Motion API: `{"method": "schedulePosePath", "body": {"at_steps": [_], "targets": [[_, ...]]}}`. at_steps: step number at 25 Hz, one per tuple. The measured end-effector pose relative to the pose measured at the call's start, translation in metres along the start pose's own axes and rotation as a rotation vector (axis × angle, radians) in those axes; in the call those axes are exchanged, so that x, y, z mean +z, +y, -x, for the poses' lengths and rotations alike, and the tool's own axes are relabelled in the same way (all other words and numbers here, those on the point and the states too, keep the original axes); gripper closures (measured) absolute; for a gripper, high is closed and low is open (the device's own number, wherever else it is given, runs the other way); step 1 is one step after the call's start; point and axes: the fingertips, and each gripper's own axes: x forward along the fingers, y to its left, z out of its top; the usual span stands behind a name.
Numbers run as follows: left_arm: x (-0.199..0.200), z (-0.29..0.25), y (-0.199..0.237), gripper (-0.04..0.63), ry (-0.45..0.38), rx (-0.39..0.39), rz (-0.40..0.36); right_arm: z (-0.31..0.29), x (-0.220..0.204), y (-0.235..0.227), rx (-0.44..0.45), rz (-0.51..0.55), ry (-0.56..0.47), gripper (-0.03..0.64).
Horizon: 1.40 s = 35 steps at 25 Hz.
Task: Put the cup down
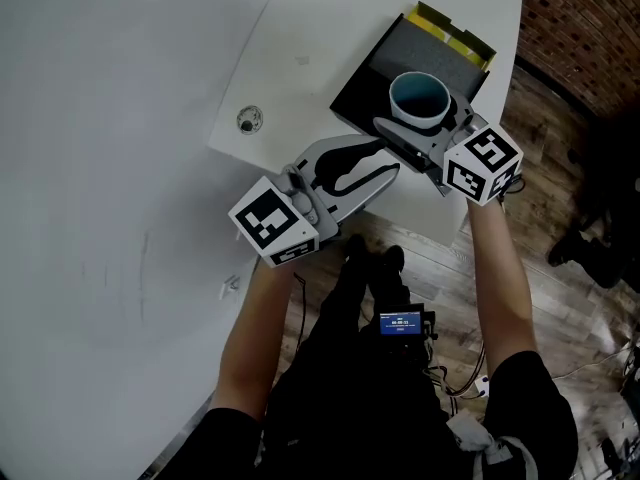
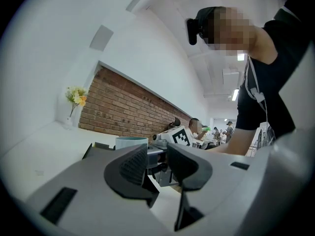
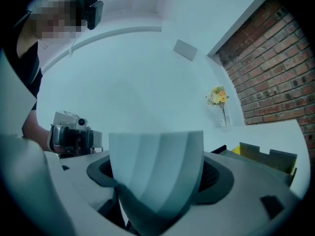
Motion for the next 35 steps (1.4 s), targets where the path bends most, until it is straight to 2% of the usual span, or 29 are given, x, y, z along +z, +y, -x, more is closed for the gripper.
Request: {"method": "schedulePosePath", "body": {"at_steps": [9, 17, 32, 35], "targets": [[-0.004, -0.001, -0.002, 0.465, 0.002, -0.006, 0.007, 0.020, -0.008, 0.009, 0.001, 0.084, 0.015, 0.212], [-0.006, 0.001, -0.003, 0.465, 0.000, 0.004, 0.013, 0.017, -0.020, 0.025, 0.012, 0.275, 0.081, 0.212], [-0.003, 0.004, -0.003, 0.471, -0.011, 0.011, 0.010, 0.016, -0.022, 0.024, -0.006, 0.248, 0.051, 0.209], [-0.004, 0.006, -0.004, 0.471, -0.007, 0.014, 0.012, 0.018, -0.020, 0.021, -0.028, 0.225, 0.043, 0.160]]}}
